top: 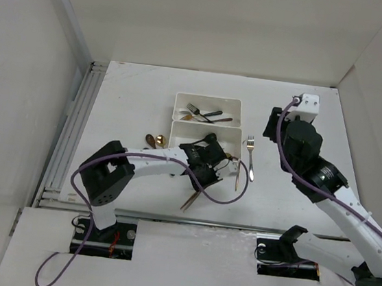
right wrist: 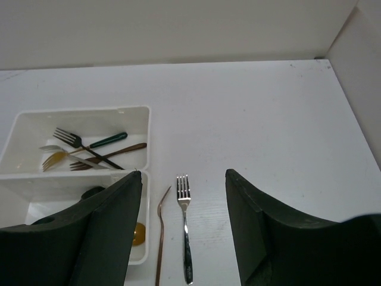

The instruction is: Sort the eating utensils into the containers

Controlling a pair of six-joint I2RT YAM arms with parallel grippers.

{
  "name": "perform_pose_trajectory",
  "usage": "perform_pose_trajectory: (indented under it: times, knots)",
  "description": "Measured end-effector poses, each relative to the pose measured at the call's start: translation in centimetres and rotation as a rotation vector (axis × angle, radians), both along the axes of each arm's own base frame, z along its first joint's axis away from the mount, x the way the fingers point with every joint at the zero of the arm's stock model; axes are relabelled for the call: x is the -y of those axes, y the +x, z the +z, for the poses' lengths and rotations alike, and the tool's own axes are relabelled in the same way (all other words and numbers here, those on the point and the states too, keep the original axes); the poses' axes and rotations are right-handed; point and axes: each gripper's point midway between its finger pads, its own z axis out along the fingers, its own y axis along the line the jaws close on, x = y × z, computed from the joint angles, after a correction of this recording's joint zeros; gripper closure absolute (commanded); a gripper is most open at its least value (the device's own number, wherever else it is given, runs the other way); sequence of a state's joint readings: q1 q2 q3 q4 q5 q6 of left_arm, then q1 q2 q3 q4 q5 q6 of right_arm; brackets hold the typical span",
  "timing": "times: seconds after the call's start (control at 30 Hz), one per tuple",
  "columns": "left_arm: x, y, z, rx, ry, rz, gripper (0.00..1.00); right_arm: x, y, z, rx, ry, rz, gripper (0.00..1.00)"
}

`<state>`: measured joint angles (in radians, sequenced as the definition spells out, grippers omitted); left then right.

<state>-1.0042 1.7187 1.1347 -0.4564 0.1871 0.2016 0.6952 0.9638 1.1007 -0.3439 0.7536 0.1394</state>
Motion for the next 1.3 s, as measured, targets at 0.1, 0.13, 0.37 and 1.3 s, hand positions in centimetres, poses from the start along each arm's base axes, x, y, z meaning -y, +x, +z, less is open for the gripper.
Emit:
perform_pose_trajectory:
  times: [0.1, 0.13, 0.37, 1.3]
  knots:
    - [0.1, 0.2, -1.5, -0.013, 0.032, 0.026, 0.91, 0.9, -1.1, 0.8, 0.019, 0.012, 0.002, 0.36]
    - [0.5, 0.6, -1.4, 0.000, 0.022, 0.032, 0.91, 1.3, -1.6, 1.1, 0.031, 0.021, 0.001, 0.36]
    - [1.1, 1.7, -1.9, 0.037, 0.010, 0.068, 0.95, 3.9, -4.2, 1.7, 0.071, 0.043, -0.017, 0.36]
    - [4.3, 0.1, -2.8, 0.143, 0.018, -0.093, 1.00, 5.7, -5.0, 2.4, 0.075, -0.029, -0.066, 0.36]
